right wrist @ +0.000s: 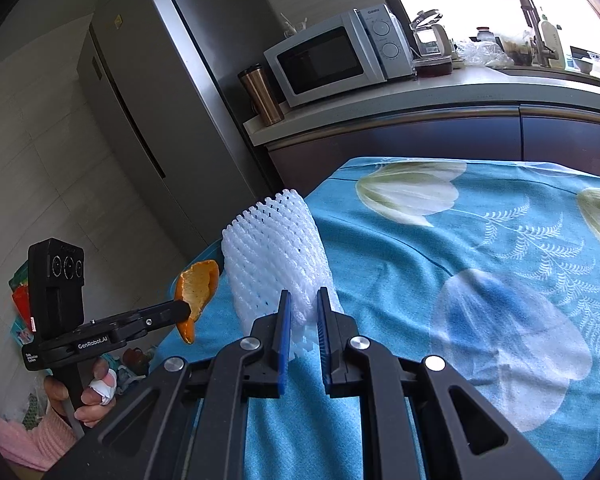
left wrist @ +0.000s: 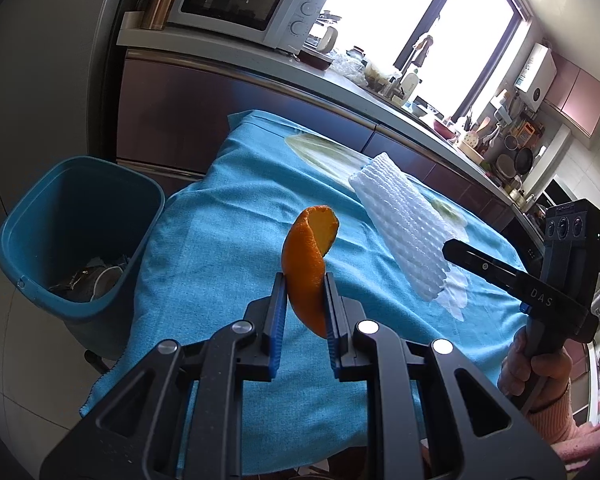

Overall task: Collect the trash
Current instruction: 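Carry the foam net and orange peel over the teal bin with both tools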

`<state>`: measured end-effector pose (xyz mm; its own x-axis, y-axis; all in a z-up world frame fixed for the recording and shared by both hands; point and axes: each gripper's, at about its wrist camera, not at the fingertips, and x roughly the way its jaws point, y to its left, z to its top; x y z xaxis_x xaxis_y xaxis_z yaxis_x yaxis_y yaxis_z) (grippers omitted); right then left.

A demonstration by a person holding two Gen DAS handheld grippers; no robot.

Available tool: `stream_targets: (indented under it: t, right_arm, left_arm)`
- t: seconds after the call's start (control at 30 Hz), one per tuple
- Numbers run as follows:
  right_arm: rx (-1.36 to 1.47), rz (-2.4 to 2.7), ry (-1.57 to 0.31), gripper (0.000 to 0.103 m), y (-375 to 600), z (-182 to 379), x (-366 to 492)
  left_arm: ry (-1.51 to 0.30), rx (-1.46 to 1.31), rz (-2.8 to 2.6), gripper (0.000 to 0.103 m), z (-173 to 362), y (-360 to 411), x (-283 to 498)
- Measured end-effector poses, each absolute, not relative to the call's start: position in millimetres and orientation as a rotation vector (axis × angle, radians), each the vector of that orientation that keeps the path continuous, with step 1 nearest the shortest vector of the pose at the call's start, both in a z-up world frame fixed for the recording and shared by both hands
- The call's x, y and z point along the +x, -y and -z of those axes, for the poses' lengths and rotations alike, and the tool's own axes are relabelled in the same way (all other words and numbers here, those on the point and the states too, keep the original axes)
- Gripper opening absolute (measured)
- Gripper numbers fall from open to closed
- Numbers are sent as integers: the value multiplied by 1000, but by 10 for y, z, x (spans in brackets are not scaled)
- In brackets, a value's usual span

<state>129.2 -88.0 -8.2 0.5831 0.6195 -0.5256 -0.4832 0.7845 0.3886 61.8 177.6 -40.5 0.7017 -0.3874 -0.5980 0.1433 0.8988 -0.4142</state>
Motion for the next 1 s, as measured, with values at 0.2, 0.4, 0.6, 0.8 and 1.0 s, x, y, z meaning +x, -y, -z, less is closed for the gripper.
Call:
stream_targets:
  t: [0.2, 0.4, 0.6, 0.8, 1.0]
  right_arm:
    - [203, -674, -703, 11, 767, 80, 1310]
    - [196, -695, -709, 11, 637, 83, 1330]
    - [187, -715, -716, 11, 543, 106, 1339]
    - [178, -733, -716, 11, 477, 103, 1349]
    - [168, -747, -718, 11, 385, 102, 1363]
  left_arm:
    - [-728, -361, 285, 18, 383, -1864, 554]
    - [-721, -369, 268, 18, 376, -1964, 503]
    - [-717, -375, 253, 18, 371, -2055, 464]
    - [-709, -376, 241, 18, 338, -2094, 410]
    - [-702, -378, 223, 18, 313, -2156, 376]
